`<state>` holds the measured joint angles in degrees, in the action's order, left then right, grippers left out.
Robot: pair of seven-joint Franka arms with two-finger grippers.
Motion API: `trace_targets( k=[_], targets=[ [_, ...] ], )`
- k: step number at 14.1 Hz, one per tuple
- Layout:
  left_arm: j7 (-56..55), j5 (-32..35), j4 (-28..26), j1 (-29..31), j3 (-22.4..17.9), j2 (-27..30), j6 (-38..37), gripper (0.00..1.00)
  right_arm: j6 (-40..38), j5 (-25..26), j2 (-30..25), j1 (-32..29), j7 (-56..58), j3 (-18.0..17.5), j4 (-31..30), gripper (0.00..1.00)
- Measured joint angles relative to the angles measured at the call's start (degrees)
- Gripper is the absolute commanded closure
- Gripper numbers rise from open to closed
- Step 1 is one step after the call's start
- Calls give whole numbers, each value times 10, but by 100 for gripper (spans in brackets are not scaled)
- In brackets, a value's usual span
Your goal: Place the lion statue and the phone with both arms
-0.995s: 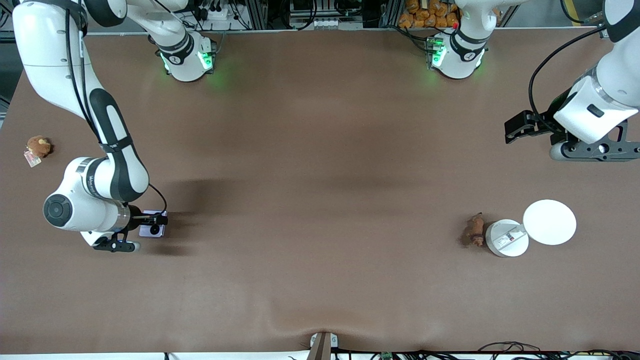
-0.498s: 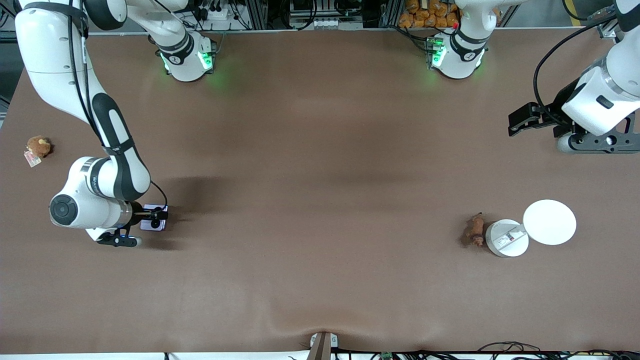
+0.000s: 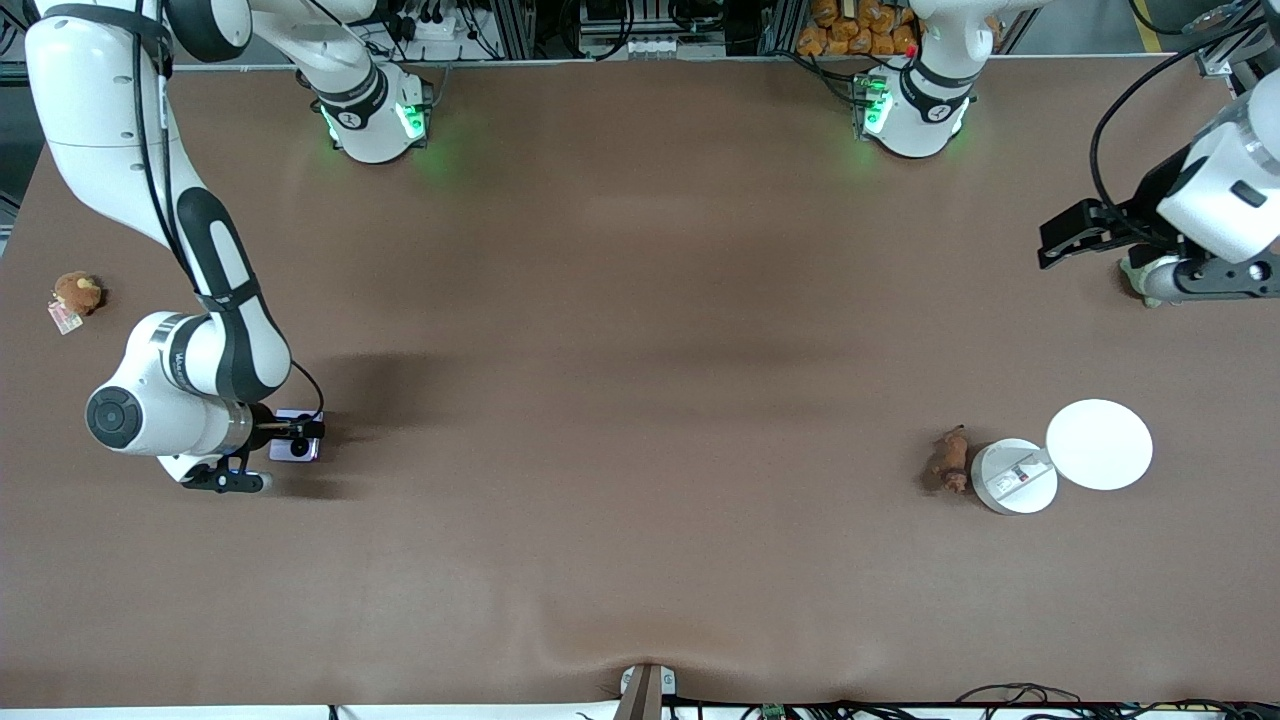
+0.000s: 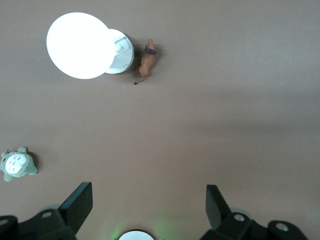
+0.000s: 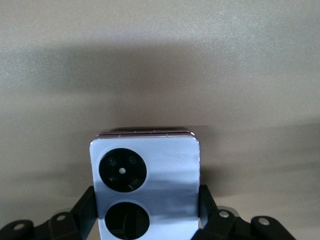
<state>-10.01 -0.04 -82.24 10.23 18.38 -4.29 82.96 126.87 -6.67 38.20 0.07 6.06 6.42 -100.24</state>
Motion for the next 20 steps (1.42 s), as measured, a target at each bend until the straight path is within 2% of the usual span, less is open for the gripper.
trace_targets(
  k=[2, 4, 6, 8, 11, 14, 18, 20],
  targets=[
    [0, 0, -1, -6, -19, 6, -2, 0, 0, 0, 0, -1, 0, 0, 0, 0],
    [0, 0, -10, -64, -90, 20, -10, 0, 0, 0, 0, -2, 0, 0, 0, 0],
    [0, 0, -37, -102, -133, 45, -15, 0, 0, 0, -1, -2, 0, -1, 5, 0],
    [0, 0, -64, -107, -138, 70, -15, 0, -21, 0, -3, -1, 1, -5, 24, 0],
    [0, 0, -92, -107, -138, 95, -14, 0, -123, -3, -8, 4, 1, -14, 99, 0],
    [0, 0, -116, -107, -139, 118, 0, 0, -166, -8, -13, 13, 1, -28, 167, 0],
    [25, 29, -124, -107, -142, 135, 21, 0, -360, -8, -24, 21, 2, -31, 354, 0],
    [32, 33, -124, -107, -142, 135, 24, 0, -410, -8, -47, 21, 2, -31, 406, 0]
  ],
)
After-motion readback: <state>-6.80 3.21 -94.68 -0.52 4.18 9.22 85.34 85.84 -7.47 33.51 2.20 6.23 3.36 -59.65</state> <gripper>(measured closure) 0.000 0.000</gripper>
